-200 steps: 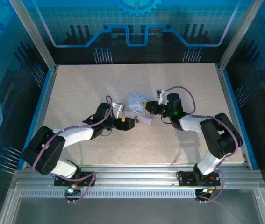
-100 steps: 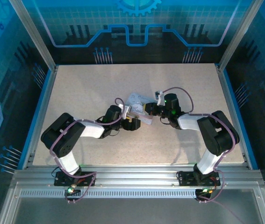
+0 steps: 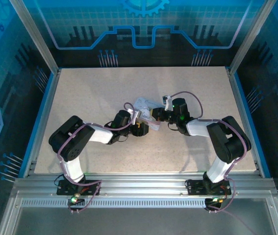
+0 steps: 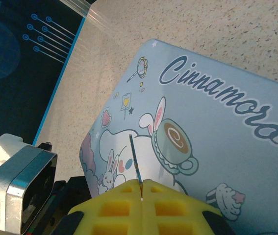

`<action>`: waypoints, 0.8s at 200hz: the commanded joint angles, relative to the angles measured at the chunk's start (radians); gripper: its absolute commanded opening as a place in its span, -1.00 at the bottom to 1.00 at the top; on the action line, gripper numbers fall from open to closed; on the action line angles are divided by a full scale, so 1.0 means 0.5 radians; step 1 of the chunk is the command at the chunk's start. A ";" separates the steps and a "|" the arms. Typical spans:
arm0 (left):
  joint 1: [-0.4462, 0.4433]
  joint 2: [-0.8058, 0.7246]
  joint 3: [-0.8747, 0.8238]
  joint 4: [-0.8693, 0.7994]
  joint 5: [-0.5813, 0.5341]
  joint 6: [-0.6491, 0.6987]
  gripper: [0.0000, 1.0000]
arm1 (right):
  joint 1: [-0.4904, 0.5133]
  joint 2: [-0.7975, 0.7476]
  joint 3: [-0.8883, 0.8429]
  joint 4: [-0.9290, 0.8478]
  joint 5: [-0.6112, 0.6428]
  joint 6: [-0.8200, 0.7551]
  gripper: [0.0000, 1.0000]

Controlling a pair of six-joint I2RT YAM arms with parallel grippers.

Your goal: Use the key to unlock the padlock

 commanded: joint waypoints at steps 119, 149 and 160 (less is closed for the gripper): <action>-0.089 0.063 0.068 0.154 -0.078 -0.217 0.04 | 0.061 0.089 0.017 0.013 0.013 0.013 -1.00; -0.088 0.077 0.059 0.193 -0.118 -0.297 -0.02 | 0.064 0.088 0.010 0.022 0.013 0.016 -1.00; -0.088 0.085 0.058 0.216 -0.122 -0.325 -0.04 | 0.065 0.088 0.007 0.025 0.013 0.020 -1.00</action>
